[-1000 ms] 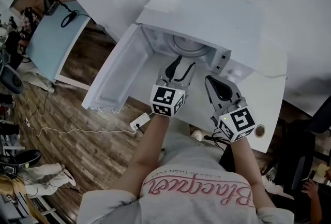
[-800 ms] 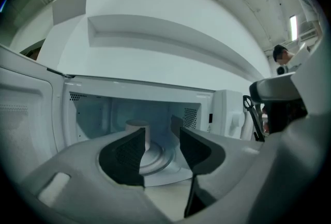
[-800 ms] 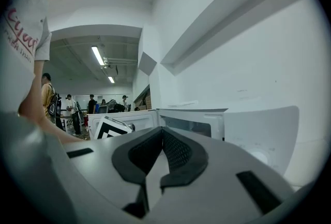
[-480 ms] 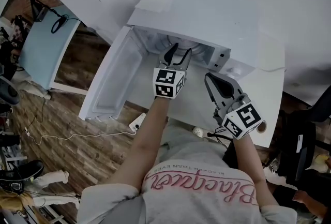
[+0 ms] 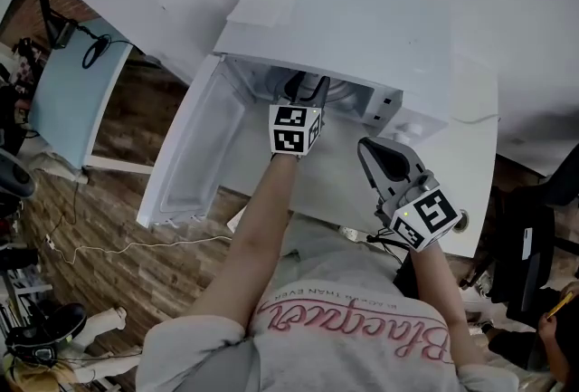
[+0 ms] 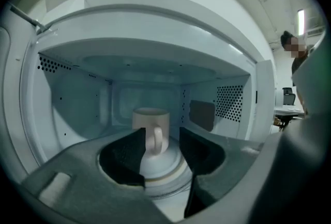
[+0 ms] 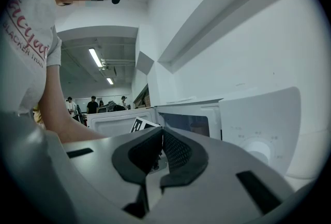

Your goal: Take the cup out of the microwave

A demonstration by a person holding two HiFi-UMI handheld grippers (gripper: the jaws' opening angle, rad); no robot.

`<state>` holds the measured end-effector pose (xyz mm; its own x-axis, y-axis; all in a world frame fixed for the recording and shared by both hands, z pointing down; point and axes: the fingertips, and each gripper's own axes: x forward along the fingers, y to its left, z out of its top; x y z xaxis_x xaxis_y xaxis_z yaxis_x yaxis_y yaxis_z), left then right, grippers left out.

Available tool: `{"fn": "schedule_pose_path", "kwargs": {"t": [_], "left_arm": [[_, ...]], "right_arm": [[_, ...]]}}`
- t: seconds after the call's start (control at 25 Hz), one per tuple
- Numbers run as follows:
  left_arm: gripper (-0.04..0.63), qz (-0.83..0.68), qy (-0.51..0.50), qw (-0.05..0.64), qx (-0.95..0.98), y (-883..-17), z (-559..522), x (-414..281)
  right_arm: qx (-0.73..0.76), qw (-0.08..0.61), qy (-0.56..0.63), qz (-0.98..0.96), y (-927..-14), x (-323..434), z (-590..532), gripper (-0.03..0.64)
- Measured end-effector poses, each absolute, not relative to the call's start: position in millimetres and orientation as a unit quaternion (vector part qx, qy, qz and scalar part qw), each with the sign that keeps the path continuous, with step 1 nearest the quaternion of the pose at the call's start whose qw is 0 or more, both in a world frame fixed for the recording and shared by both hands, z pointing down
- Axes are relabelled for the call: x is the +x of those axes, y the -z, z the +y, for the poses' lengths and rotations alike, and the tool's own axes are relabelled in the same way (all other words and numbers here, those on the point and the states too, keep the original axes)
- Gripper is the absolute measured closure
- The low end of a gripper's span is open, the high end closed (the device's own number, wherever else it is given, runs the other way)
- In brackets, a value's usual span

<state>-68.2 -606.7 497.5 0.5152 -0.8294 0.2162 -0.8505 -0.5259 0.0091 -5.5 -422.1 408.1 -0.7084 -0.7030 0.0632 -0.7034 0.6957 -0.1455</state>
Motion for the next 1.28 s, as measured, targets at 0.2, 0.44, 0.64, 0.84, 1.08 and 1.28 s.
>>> {"fn": "schedule_pose_path", "kwargs": {"t": [0.2, 0.44, 0.64, 0.84, 1.08, 1.28], "left_arm": [[0.387, -0.476, -0.098, 0.053, 0.872, -499.8, -618.9, -62.5], [0.402, -0.487, -0.119, 0.048, 0.864, -504.0, -633.5, -63.1], [0.402, -0.501, -0.134, 0.044, 0.854, -504.7, -641.6, -63.3], [0.483, -0.527, -0.139, 0.048, 0.837, -504.8, -645.0, -65.8], [0.539, -0.537, -0.126, 0.056, 0.832, -504.8, -644.2, -66.6], [0.541, -0.535, -0.124, 0.063, 0.833, -504.6, -639.4, -69.2]], "right_arm": [[0.388, 0.018, -0.083, -0.918, -416.3, -4.0, -424.9, 0.604], [0.398, 0.021, -0.087, -0.913, -420.3, 2.5, -428.3, 0.604], [0.405, 0.022, -0.087, -0.910, -422.1, 9.7, -432.3, 0.604], [0.409, 0.022, -0.089, -0.908, -422.9, 15.3, -432.6, 0.604], [0.412, 0.021, -0.089, -0.907, -423.3, 18.7, -430.2, 0.604], [0.408, 0.022, -0.087, -0.908, -423.8, 17.8, -427.5, 0.604]]}}
